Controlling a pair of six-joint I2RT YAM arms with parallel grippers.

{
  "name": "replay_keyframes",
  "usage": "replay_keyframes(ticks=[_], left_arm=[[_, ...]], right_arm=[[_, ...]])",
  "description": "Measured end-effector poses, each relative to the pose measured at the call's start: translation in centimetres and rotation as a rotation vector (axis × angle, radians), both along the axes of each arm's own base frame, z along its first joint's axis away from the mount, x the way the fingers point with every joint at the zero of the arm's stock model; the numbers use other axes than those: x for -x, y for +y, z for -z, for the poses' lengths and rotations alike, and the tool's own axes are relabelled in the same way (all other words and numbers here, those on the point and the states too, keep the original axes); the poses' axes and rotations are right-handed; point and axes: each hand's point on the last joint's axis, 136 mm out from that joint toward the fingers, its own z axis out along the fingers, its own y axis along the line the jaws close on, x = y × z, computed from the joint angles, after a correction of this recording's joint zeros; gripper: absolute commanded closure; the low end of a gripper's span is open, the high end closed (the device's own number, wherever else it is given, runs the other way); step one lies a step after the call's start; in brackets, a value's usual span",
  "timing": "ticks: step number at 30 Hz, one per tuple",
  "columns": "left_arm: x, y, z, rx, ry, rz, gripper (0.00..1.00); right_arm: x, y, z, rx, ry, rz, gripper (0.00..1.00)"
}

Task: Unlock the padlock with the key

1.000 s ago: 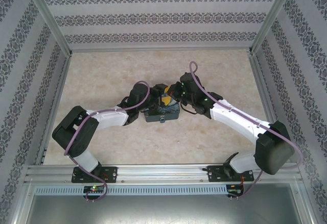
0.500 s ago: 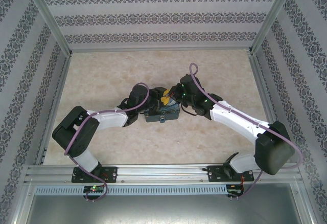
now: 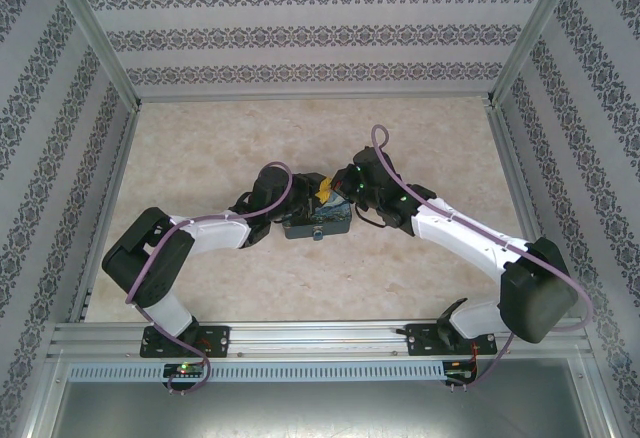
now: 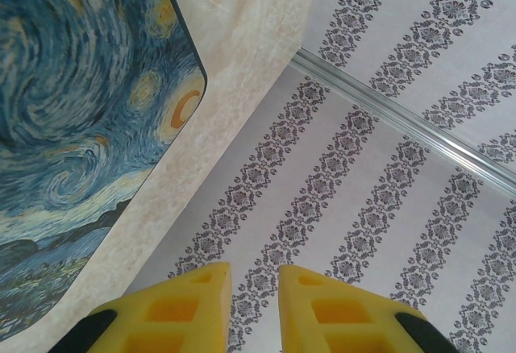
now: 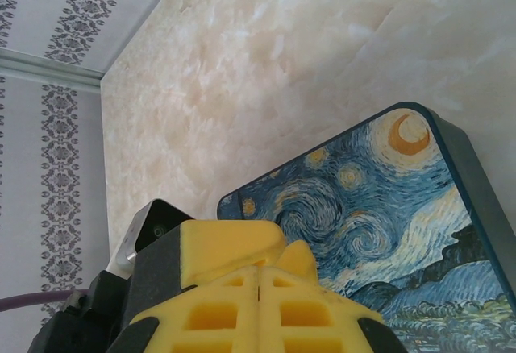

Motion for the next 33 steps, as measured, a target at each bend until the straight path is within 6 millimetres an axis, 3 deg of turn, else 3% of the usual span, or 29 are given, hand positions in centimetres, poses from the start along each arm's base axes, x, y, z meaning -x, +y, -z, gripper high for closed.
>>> replay_keyframes(ticks=[20, 24, 33], left_arm=[[0.1, 0.0, 0.3, -0.028, -0.011, 0.011, 1.0], [-0.2, -0.4, -0.6, -0.052, -0.064, 0.038, 1.0], [-1.9, -2.0, -4.6, -0.216, -0.397, 0.203, 1.0]], right_arm=[[0.4, -0.4, 0.9, 0.006, 0.016, 0.007, 1.0], [0.6, -1.0, 0.6, -0.005, 0.007, 0.031, 0.71], [1.5, -6.1, 0.0, -0.003, -0.055, 0.096, 0.36]])
